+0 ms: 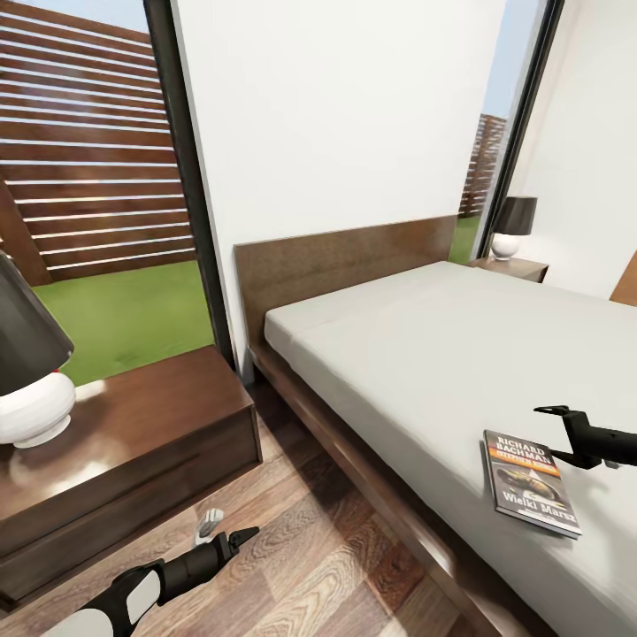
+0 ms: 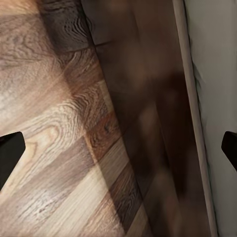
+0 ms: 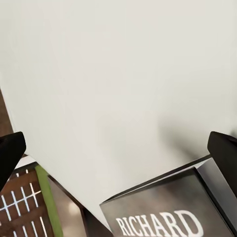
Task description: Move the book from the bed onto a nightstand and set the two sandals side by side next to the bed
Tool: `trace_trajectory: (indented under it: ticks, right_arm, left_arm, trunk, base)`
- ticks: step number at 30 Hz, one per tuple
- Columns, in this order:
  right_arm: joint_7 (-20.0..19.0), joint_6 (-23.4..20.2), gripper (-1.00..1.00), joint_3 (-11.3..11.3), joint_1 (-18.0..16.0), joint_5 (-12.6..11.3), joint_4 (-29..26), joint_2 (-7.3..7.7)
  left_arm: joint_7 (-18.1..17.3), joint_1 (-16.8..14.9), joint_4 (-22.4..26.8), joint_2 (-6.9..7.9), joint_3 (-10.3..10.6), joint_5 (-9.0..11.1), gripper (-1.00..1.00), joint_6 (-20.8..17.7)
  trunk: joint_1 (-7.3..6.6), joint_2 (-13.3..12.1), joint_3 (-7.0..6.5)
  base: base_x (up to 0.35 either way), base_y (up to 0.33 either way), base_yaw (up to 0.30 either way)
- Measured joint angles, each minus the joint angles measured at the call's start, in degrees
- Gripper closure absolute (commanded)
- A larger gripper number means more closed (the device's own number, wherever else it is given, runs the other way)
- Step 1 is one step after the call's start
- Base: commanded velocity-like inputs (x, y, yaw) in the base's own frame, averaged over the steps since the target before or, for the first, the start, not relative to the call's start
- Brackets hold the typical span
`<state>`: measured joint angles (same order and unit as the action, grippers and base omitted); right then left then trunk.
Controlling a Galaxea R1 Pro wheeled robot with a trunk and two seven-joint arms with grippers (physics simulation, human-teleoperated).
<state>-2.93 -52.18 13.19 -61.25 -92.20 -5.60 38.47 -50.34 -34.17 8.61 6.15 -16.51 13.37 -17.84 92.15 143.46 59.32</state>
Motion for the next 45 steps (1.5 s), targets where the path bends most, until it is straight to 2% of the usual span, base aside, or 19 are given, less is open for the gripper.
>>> trace_trajectory:
  ticks: [45]
  right_arm:
    - [0.0, -0.1, -1.0, -0.1, 0.0, -0.1, 0.0, 0.0]
  left_arm:
    - [0.0, 0.0, 0.0, 0.07, 0.0, 0.0, -1.0, -0.3]
  trunk:
    - [0.0, 0.0, 0.0]
  base:
    - [0.0, 0.0, 0.0]
